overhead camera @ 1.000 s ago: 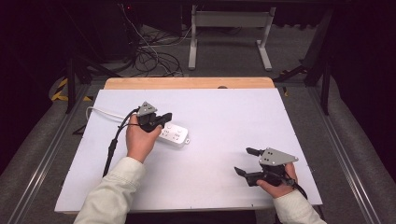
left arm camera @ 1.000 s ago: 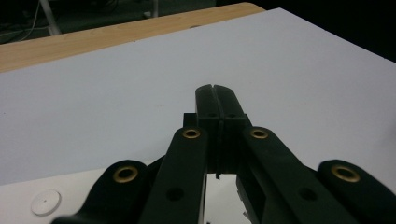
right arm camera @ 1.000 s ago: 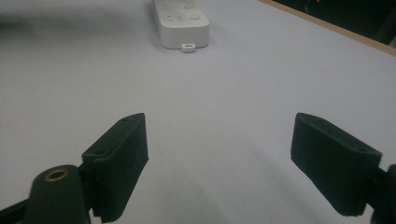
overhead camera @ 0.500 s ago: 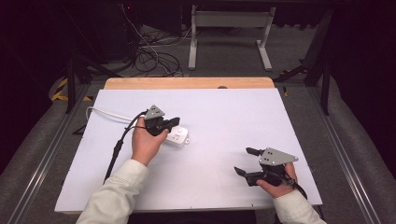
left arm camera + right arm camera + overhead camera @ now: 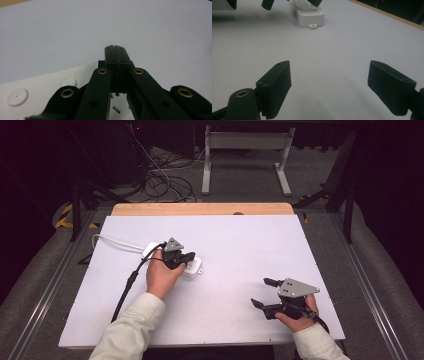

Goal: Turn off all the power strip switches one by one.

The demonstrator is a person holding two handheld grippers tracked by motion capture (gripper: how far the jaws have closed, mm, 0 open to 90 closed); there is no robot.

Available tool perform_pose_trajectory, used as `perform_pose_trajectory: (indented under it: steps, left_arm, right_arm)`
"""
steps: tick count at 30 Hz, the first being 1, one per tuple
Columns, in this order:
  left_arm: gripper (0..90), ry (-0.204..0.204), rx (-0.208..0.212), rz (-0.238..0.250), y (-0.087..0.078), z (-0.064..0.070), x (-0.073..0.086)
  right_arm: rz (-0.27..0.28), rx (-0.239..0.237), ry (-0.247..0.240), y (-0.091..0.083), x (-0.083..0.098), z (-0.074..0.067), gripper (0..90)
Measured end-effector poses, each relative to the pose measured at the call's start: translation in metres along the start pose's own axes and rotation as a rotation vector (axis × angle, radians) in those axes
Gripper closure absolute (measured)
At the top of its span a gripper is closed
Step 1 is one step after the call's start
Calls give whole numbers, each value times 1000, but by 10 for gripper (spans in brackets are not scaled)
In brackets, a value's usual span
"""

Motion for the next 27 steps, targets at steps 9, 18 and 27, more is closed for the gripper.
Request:
perform_pose_trajectory:
  steps: [9,18,27]
  left_arm:
    - [900,-7,-5,-19,2,0,4]
    - [900,-14,-24,-24,3,-5,6]
    - [900,-11,-9,-16,3,-3,6]
  right_arm:
    - [-2,-3,0,0,0,-1,195]
    - [-3,-4,-1,0,0,-1,195]
    - [-3,-6,-5,1,0,-1,194]
Point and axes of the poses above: each handheld gripper's, and its own axes: y roughly forward along the jaws, x roughly out of its underside, z roughly to its right, the point moved 7 cm from there along y, roughly forward along the jaws, and after that the axes turned 9 degrees about z, right-handed, at the moved point
